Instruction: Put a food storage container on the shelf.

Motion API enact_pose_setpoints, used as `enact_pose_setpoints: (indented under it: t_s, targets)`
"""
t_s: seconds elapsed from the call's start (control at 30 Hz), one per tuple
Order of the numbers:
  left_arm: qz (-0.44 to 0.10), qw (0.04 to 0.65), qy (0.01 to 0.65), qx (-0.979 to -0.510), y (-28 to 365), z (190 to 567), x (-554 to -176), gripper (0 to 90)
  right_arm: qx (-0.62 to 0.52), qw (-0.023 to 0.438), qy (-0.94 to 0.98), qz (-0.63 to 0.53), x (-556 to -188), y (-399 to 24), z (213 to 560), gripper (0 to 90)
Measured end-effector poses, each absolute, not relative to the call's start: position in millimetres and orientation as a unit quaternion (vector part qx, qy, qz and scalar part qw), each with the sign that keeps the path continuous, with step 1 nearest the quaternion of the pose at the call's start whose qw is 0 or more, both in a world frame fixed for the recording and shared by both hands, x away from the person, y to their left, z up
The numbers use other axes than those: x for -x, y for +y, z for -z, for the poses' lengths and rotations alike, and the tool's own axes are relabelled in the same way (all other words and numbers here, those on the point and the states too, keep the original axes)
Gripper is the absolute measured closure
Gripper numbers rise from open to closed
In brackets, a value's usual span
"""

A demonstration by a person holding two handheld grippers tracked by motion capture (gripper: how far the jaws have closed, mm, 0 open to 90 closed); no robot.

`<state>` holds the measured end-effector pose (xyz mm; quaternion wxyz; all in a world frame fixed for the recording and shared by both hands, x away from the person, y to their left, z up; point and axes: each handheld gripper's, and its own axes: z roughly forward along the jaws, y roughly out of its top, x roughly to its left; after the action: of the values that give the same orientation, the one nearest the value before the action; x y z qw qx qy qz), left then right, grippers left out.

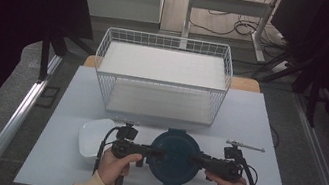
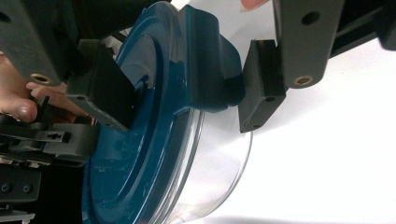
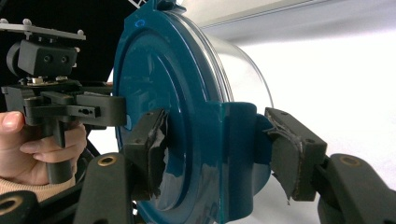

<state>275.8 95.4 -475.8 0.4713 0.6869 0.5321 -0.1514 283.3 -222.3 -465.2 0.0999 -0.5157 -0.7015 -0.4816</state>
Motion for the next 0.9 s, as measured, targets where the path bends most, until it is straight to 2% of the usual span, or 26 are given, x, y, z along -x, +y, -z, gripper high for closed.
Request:
enact_pose_setpoints:
  t_s: [0.5,0.9]
  targets:
    - [0.152,0.480,0.533,-0.680,97,464,-276,36.8,0.501,0.082,-0.712,0.485,-286,-220,447,40.9]
    - [0.134,0.482,0.529,-0.685,102,431,-287,36.4,0.484,0.075,-0.717,0.496,-299,-214,421,41.1]
